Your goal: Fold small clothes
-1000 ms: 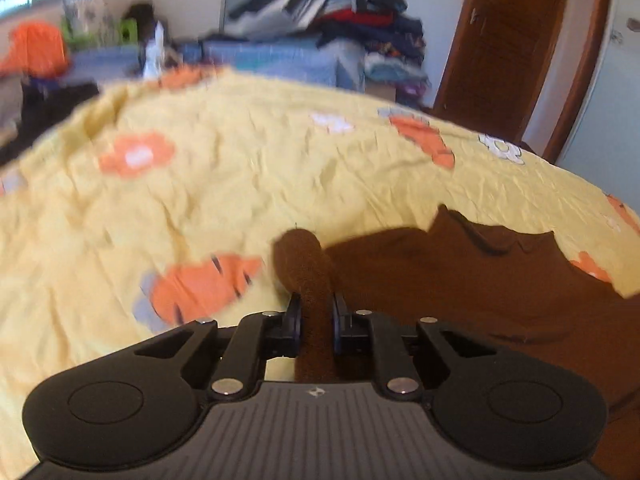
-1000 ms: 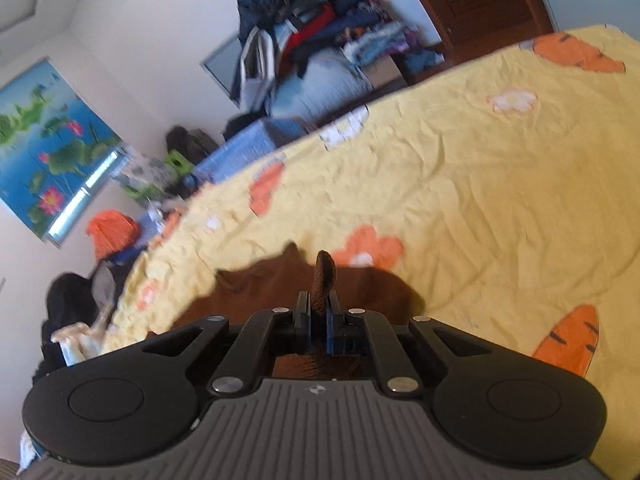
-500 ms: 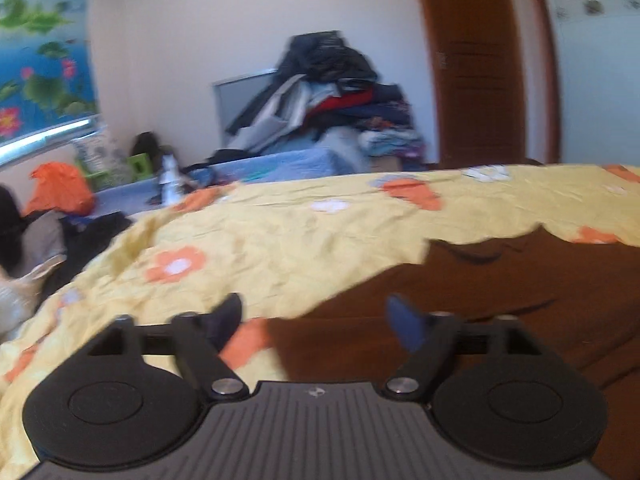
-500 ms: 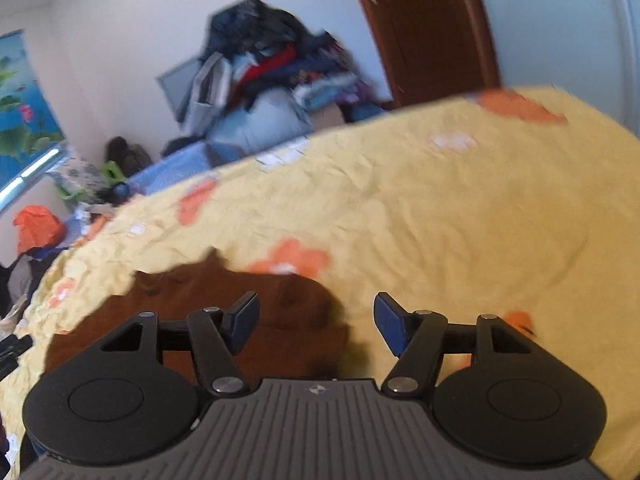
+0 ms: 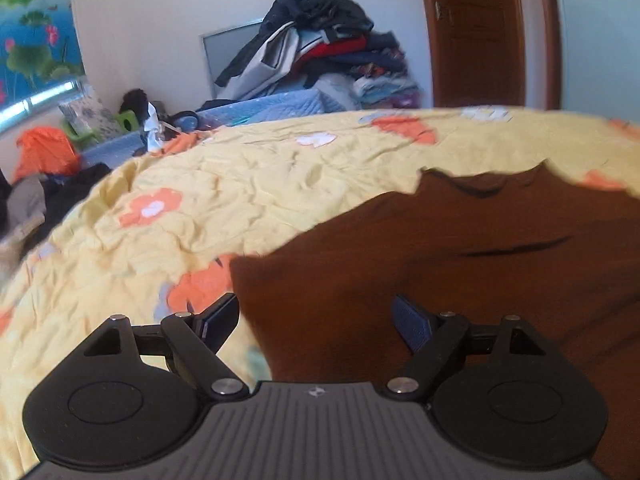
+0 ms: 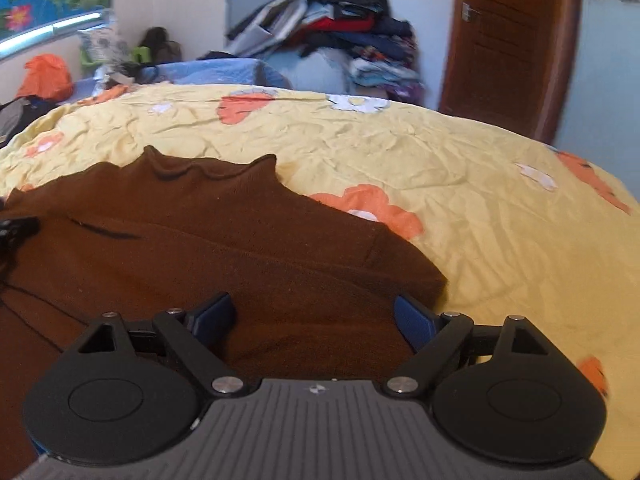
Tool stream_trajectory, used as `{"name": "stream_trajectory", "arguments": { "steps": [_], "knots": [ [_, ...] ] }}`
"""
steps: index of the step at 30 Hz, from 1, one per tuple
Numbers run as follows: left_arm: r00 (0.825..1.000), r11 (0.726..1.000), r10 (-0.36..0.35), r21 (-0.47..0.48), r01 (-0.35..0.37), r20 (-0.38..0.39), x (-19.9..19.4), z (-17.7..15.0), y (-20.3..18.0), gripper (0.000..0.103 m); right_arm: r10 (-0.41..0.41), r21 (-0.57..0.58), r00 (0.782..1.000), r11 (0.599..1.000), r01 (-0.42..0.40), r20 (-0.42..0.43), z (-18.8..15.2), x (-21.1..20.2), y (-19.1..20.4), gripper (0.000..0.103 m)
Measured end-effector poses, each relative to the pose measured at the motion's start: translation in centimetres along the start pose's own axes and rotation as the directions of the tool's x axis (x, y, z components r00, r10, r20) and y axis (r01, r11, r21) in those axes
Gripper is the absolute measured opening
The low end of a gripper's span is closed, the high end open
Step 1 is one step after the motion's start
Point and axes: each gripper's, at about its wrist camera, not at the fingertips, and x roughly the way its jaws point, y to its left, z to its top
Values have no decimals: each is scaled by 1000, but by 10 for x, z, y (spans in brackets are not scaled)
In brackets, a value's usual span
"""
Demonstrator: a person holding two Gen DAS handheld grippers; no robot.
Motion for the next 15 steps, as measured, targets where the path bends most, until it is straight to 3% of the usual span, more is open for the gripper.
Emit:
{"name": "stream_trajectory", "arguments": {
  "steps": [2,3,6,7,8,12,15],
  "knots": [
    [994,993,-108,-51,108,9,-25,-14,-2,84,84,33,994,996,-87,63,-11,-28,12,94],
    [992,991,-125,-46,125,-4,-29,-20,-6,84,141,39,986,989,-144,85,-18,-38,18,97],
    [997,997,-64,45,66,-48,-20,-45,-16,90,197,3,980,980,-197,0,-40,-37,42,98],
    [993,994,-105,-12,104,-52,-21,-45,-4,92,177,-29,983,984,-178,-40,-50,-31,47,100],
    [989,991,-122,-70,117,-79,-16,-43,9,94,144,-110,990,984,-142,4,-62,-33,51,100],
    [990,995,-61,-86,50,-130,-28,-41,29,93,118,-74,993,990,-118,-9,-61,-37,29,100],
    [986,987,-112,-128,96,-124,-59,-52,34,93,58,-98,997,993,-63,-52,-59,-50,37,100]
  ]
}}
